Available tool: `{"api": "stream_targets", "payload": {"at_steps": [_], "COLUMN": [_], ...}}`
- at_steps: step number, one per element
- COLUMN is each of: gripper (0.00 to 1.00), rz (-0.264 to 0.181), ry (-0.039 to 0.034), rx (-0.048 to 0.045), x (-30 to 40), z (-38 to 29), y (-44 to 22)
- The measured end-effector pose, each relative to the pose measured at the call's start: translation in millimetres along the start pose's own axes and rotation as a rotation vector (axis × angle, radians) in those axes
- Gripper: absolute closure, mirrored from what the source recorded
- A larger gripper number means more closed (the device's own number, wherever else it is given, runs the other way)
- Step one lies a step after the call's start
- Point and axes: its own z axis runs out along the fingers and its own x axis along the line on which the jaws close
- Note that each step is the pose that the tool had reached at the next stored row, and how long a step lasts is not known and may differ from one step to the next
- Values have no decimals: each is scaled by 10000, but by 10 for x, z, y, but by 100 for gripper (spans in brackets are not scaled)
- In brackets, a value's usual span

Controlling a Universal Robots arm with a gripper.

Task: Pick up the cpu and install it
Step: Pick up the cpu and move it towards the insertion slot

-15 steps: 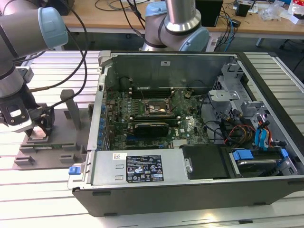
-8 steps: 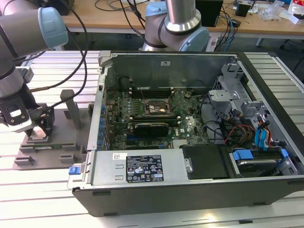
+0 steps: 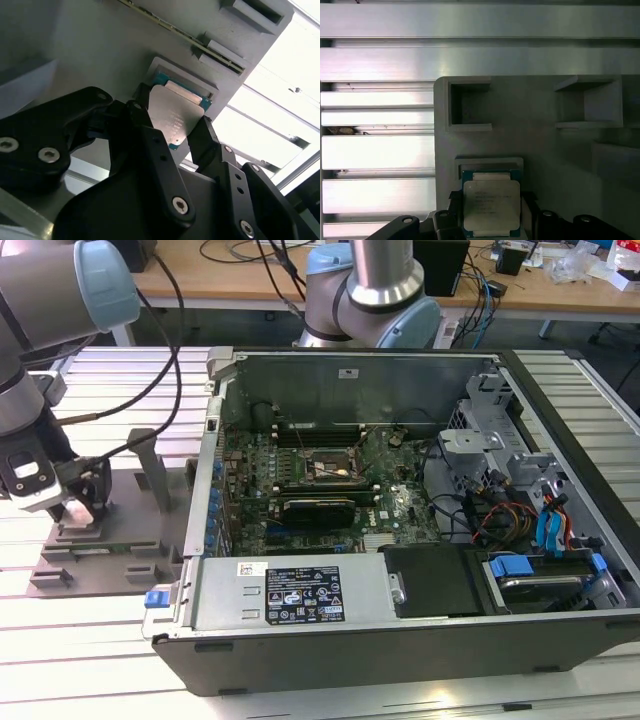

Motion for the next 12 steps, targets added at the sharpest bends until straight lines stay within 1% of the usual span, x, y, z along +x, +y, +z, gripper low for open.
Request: {"api": "stream_targets", "payload": {"at_steps": [3, 8, 9, 12], "gripper": [45, 45, 45, 45], "rz": [0, 0, 0, 0], "ry": [0, 0, 0, 0], "rx": [0, 0, 1, 0], "x": [-2, -3, -4, -5], "z": [-70, -121, -145, -178], "y": [0, -1, -1, -1]}}
